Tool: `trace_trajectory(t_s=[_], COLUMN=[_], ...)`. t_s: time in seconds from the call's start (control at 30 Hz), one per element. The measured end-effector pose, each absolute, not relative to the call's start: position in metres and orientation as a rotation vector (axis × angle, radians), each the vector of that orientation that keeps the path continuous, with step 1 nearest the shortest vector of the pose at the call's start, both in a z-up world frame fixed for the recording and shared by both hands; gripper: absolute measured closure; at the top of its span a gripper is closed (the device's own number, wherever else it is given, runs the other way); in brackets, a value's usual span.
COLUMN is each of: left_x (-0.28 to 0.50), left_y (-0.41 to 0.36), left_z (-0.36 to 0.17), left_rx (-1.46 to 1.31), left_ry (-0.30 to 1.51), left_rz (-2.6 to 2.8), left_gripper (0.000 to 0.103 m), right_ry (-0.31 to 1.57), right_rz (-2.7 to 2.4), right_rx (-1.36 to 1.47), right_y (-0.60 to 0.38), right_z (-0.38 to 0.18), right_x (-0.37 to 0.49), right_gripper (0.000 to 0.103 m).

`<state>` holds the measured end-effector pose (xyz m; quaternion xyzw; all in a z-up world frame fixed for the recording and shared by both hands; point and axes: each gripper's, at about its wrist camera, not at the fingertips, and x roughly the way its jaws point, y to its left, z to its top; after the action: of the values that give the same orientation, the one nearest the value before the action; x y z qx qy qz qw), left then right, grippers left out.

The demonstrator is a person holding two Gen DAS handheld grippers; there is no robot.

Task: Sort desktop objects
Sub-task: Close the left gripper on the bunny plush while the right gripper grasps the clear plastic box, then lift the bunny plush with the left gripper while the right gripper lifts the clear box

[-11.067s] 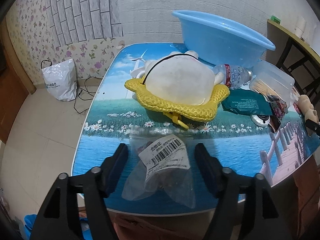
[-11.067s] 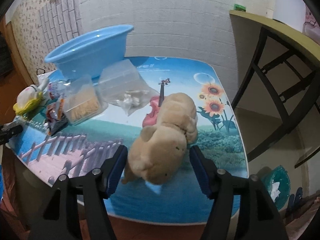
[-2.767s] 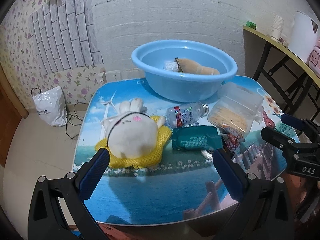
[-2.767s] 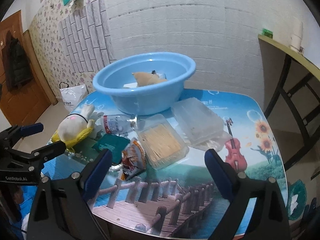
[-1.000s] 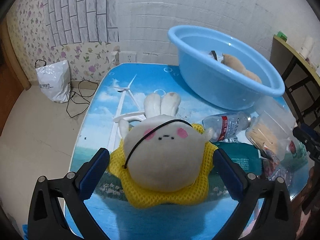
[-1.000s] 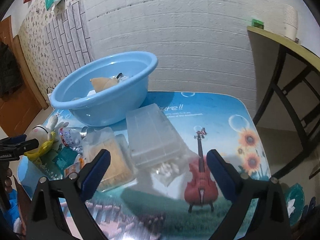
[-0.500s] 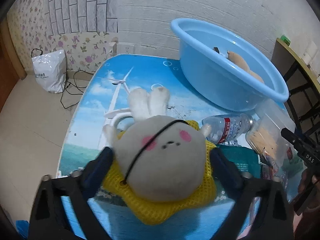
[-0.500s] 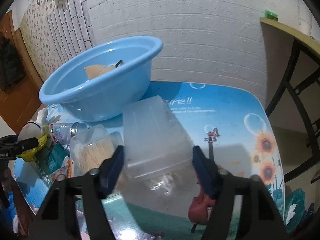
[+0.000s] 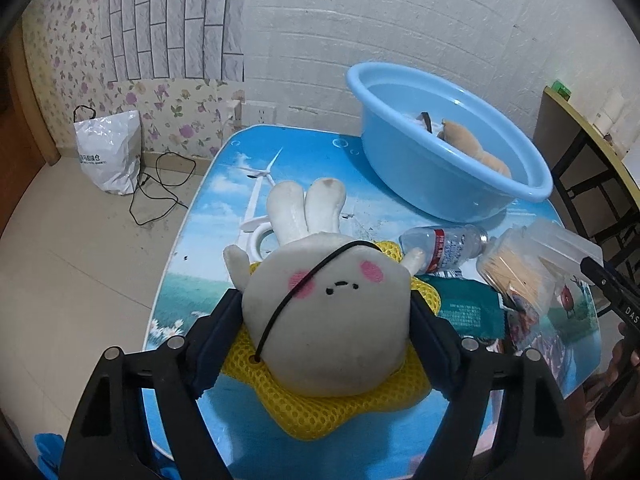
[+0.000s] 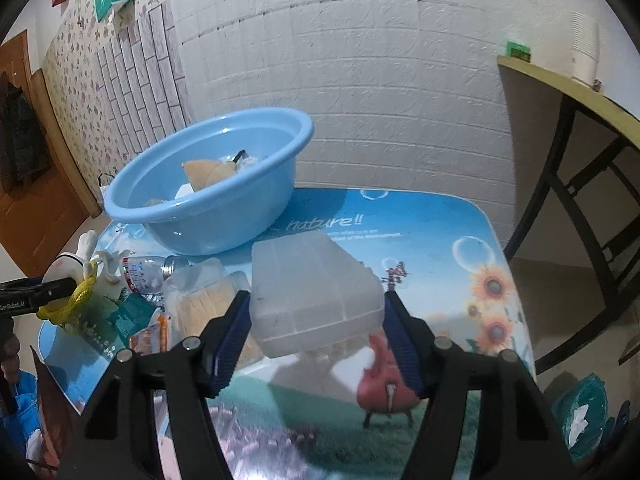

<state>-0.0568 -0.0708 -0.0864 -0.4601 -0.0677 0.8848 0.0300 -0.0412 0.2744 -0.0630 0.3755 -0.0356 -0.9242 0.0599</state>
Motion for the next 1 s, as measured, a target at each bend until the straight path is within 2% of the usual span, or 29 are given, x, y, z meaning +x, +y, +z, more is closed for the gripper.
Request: trace_trajectory(t_s=[0.47,1.0], left_x=[-0.022,-0.012], left_y=[-0.050,-0.033], left_z=[-0.089,-0.102], left_rx=[-1.411,-1.430], left_ry=[-0.146,-0.092], left_rz=[2.665,2.627], left_gripper=[0.022,0.019], right_ry=[-0.136,-0.092], right_rz=[-2.808,-2.752], right_rx=[1.153,1.246], right_y=[0.284,0.271], right_z=[-0.067,-0.099], right_x=[-0.002,0.014], right_gripper=[0.039,0.039])
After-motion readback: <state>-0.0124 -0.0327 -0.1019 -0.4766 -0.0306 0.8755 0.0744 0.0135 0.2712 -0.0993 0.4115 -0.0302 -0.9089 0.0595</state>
